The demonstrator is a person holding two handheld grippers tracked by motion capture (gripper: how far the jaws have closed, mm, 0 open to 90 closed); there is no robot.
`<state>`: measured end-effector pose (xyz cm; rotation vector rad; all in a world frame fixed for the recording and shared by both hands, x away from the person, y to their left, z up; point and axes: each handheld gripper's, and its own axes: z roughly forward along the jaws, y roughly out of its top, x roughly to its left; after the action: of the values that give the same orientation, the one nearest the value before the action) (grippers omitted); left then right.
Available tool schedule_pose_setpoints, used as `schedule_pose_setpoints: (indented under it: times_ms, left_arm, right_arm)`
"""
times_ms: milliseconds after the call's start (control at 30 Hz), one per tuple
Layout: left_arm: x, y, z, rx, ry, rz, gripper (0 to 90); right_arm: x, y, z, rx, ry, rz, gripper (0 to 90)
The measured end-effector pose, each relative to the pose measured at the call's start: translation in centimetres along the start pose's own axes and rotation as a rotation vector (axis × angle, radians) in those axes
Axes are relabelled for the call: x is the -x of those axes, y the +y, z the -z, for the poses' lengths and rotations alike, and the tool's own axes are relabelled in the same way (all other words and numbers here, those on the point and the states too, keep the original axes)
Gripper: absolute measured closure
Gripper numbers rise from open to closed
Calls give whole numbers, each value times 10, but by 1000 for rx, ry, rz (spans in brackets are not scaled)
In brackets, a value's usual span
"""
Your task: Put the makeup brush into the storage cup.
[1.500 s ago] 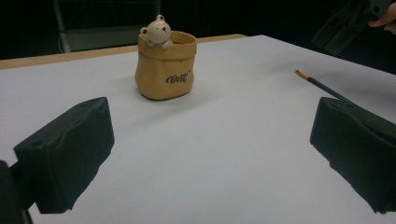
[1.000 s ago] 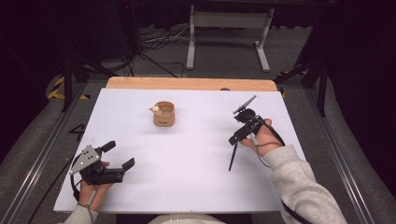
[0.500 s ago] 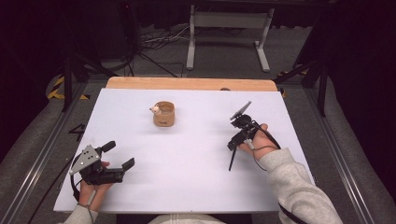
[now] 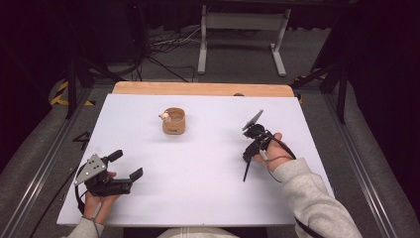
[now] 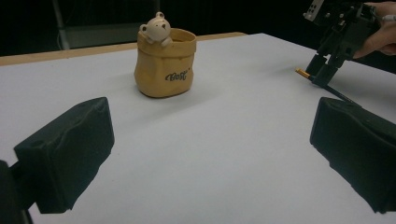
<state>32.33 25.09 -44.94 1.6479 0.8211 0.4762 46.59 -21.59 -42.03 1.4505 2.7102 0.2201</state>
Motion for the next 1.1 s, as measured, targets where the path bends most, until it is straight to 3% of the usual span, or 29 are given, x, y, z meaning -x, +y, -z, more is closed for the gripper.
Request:
schedule_pose_setpoints:
  times_ms: [200,433,700,833,1100]
  left_arm:
    - [0,0,0,-2,0,-3,6]
    - [0,0,0,-2,1,-3,6]
    - [1,0,0,6,3,-2,13]
    - [0,0,0,0,3,-4,13]
    - [0,0,0,-2,1,0,13]
  right_arm:
    - [-2,0,1,-11,-38,23,477]
    - [-5,1,2,-25,-37,40,575]
    - [-9,3,2,-40,-30,59,780]
    - [-10,3,2,-49,-31,64,827]
    - [-12,4,2,-56,-40,79,837]
